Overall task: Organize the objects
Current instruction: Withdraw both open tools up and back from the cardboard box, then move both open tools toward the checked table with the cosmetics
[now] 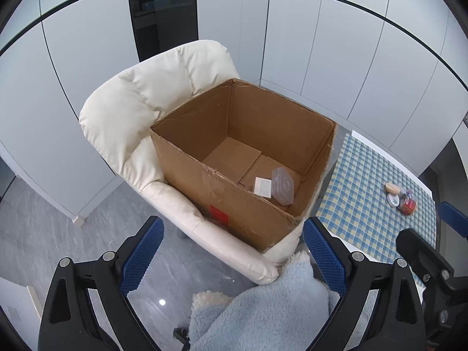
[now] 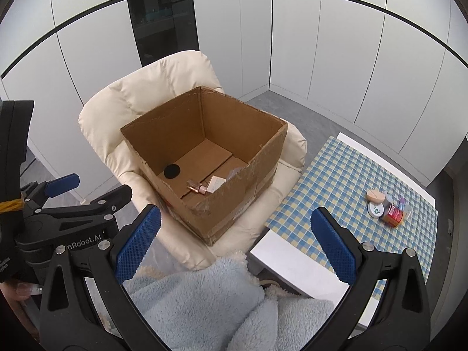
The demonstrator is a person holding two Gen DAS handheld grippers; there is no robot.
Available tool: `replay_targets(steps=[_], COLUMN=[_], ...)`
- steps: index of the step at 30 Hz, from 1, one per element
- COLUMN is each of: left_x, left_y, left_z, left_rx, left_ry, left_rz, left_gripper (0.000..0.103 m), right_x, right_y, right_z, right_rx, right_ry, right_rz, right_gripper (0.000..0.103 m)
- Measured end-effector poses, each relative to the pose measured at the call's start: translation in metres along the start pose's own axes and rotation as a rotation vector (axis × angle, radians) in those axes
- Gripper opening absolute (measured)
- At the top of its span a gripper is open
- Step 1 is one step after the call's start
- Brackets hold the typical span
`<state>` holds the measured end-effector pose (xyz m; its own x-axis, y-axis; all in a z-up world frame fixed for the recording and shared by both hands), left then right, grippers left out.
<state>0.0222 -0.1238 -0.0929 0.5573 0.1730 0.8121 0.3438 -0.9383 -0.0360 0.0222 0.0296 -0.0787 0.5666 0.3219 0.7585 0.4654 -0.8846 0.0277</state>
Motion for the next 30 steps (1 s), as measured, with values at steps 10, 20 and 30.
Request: replay_targets(steps=[10,20,30], left_x=[0.016,0.028,0.046], left_y=[-0.005,-0.007,-0.010], left_z=[0.018,0.047,0.061], left_rx=[-0.023,-0.031,-0.028], left_ry=[-0.003,0.014,0.003], left_rz=[0.009,0.032,0.044], left_gripper=[0.096,0.096,0.096], right_x=[0.017,0.034,0.057], right_y=[0.003,0.008,0.004], right_z=[0.022,0.045,0.066], right_rx=[-0.004,0.005,-0.010], right_ry=[0.009,0.017,0.015], right_rz=[-0.009,0.005,0.030], right_gripper=[0.103,0.103,0.103])
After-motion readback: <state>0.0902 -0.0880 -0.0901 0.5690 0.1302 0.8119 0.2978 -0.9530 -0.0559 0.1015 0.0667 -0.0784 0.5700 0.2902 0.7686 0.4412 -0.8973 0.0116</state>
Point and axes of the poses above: each gripper's, at about its wrist camera, not at the fingertips, and x roughly against the way its jaws point, y to its left, z to its underside, the point moved 2 cm from there along -x, roughly the way its jaws point, and after that the axes turned 1 degree about z, right-handed, at the moved point
